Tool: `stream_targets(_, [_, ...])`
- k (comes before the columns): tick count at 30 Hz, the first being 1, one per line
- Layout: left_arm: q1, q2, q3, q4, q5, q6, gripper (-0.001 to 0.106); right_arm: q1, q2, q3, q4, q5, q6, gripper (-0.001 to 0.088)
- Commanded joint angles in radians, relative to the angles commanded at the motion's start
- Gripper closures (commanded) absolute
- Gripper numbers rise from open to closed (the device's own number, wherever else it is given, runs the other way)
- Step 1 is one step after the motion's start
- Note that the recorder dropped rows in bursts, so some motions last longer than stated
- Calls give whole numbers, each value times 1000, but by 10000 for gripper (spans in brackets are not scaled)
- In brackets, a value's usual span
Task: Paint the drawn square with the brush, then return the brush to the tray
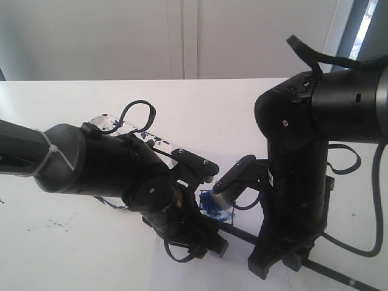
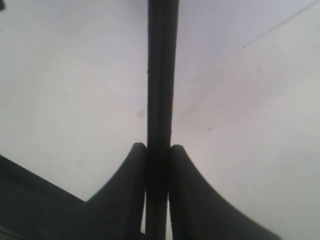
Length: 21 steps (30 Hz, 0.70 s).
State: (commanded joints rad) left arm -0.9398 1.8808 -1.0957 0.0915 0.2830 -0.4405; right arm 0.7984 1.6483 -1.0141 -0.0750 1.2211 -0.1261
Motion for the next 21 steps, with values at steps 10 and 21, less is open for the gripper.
stream_targets(10, [0,0,0,0,0,0,304,0,0,41,-126,0,82,868])
stream_targets(21, [0,0,0,0,-2,0,304,0,-3,39,-216,0,147,868])
